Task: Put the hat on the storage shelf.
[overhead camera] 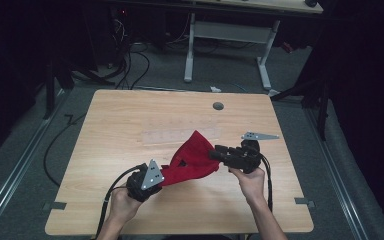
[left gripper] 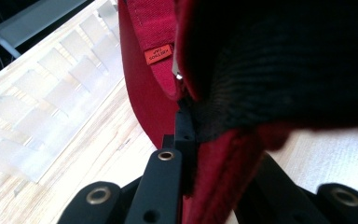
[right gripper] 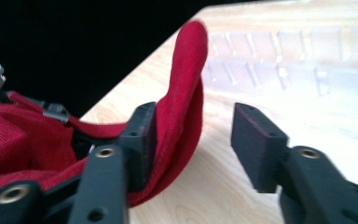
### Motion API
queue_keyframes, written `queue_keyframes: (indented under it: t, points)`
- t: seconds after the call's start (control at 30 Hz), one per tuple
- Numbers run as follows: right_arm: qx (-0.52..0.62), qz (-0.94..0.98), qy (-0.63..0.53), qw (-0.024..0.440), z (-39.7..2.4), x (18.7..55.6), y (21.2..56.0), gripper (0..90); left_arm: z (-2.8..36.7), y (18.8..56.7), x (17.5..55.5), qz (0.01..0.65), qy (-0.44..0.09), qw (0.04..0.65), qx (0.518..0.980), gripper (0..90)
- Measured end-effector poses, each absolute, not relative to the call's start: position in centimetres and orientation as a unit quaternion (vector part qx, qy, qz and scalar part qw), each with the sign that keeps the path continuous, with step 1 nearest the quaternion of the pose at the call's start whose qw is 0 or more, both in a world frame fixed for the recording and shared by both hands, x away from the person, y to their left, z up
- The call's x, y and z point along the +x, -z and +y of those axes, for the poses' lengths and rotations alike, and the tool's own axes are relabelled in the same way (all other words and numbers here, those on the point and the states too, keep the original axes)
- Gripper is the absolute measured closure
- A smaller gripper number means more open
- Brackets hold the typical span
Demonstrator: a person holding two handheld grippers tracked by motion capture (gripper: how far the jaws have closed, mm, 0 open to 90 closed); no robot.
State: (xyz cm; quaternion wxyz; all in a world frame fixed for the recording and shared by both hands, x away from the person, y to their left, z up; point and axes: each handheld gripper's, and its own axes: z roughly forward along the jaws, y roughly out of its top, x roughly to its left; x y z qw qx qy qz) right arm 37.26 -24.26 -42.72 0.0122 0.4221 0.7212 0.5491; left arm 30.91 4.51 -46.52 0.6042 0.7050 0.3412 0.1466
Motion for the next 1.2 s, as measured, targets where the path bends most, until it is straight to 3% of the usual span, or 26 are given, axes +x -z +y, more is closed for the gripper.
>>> queue_keyframes:
  t: [0.3,0.77,1.2]
  points:
    - [0.444,0.672,-0.592,0.03,-26.9,37.0,43.0,38.3,5.4,46.1,31.3,0.361,-0.145,0.601,0.698,84.2]
    - [0.477,0.732,-0.473,0.114,-28.0,36.4,48.0,40.8,6.8,44.9,33.2,0.4,-0.127,0.628,0.656,84.1]
    - [0.472,0.783,-0.359,0.188,-26.7,36.5,52.5,43.6,8.3,42.9,35.5,0.436,-0.117,0.662,0.598,84.0]
